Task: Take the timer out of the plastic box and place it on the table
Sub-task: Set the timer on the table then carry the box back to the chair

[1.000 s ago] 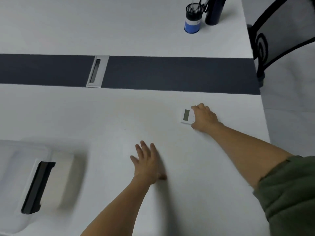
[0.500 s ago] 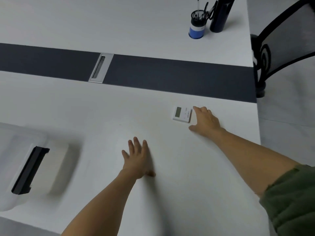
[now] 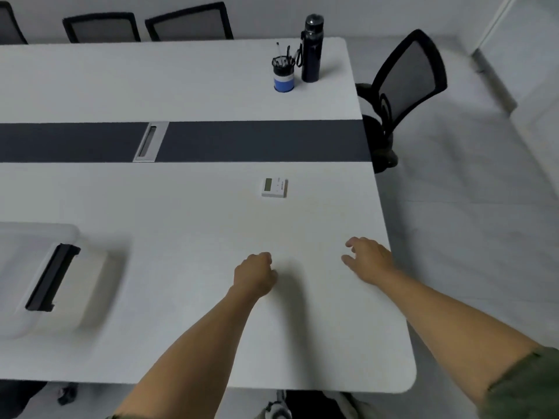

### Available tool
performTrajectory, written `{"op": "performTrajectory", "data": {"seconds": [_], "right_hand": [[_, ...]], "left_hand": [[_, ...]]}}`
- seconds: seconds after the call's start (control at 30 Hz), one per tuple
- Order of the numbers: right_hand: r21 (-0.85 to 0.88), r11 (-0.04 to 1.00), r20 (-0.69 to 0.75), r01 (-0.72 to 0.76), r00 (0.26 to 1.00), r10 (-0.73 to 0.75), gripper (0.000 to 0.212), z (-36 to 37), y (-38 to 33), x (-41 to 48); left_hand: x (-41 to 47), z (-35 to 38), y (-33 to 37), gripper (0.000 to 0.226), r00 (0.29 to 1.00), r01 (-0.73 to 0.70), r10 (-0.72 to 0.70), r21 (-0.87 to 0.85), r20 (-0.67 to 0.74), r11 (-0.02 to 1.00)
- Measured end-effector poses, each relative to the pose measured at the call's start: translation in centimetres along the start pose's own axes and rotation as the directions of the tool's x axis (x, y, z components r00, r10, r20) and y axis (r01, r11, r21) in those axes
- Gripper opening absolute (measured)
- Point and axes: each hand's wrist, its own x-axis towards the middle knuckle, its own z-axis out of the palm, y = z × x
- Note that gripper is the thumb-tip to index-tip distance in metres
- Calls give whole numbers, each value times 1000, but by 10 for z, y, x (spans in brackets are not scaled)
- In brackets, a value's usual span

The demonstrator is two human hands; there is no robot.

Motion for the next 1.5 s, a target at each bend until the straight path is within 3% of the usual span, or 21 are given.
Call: {"op": "performTrajectory", "data": {"seconds": [0.2, 0.37, 0.5, 0.83, 1.17, 1.5], "right_hand": [[4, 1000, -66, 15, 998, -14, 43, -21, 30, -48], [14, 997, -115, 71, 991, -69, 44, -56, 58, -41], [-30, 986, -121, 163, 979, -166, 43, -83, 88, -12], [-170, 888, 19, 428, 902, -431, 42, -169, 164, 73], [-263, 747, 165, 610, 792, -588, 45, -193, 136, 151], [-321, 644, 277, 694, 719, -637, 43, -215, 78, 266]], "left_hand": [[-50, 6, 43, 36, 995, -77, 79, 42, -64, 996], [-58, -6, 77, 35, 986, -59, 69, 68, -151, 996], [-48, -9, 119, 33, 982, 30, -21, 48, -185, 998], [-22, -4, 240, 35, 914, 286, -320, -160, -251, 945], [5, 3, 241, 34, 812, 492, -556, -303, -180, 816], [97, -23, 236, 36, 778, 547, -623, -403, -80, 734]]}}
